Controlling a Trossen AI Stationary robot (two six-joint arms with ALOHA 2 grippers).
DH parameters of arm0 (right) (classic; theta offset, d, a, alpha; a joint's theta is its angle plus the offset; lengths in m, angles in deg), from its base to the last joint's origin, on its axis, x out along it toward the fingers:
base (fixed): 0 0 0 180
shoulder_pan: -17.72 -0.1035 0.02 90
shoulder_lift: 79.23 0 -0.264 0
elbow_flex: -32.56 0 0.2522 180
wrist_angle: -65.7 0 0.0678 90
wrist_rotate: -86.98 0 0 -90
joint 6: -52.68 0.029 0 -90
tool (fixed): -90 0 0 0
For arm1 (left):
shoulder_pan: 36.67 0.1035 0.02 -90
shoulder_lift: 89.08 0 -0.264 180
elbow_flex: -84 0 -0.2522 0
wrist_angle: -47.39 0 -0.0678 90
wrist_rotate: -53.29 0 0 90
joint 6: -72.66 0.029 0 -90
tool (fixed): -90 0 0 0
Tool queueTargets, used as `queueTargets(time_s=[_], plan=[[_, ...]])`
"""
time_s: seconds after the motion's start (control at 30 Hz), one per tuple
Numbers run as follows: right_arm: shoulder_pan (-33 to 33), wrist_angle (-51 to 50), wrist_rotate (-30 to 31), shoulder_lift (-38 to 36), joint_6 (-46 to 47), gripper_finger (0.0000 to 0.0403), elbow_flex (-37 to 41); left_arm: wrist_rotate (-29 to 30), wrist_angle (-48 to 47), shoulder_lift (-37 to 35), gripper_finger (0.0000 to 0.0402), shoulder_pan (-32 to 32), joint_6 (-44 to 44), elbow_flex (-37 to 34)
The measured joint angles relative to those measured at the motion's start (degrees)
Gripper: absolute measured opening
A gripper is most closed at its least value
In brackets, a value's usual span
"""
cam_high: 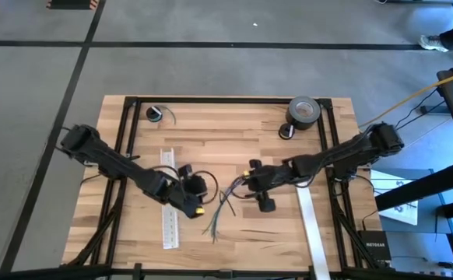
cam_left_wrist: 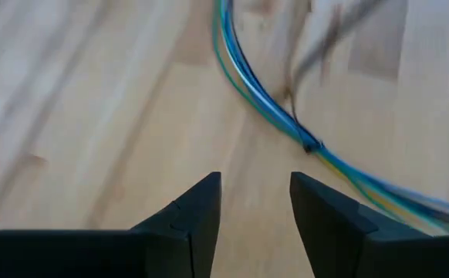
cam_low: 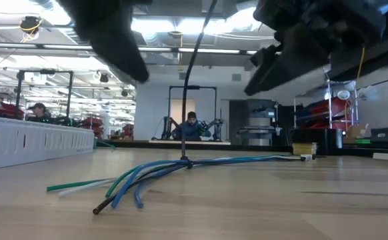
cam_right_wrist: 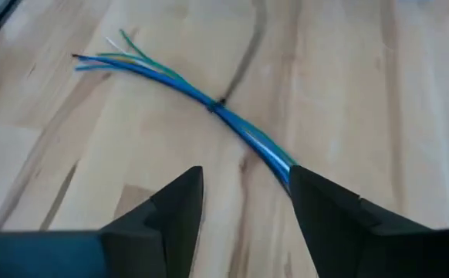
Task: Ziptie cables
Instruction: Wrap the colored cables with the black zip tie
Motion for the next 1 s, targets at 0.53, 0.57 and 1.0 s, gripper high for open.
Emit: queueTargets(time_s=[0.53,0.57,1.0], plan=[[1.95,21.29,-2.96,22.14,-11.91,0.0182,-1.37,-0.2,-6.24,1.18,0.0136,-9.78,-7.9,-0.07],[1.95,21.16,-2.97,22.29,-12.25,0.0182,-1.84,-0.2,-7.06,0.83,0.0136,-10.25,-8.58,-0.05],[6.11,21.9,-9.6,26.64,-10.21,0.0182,-3.59,-0.21,-19.11,-1.67,0.0135,-14.31,-20.78,-0.03]])
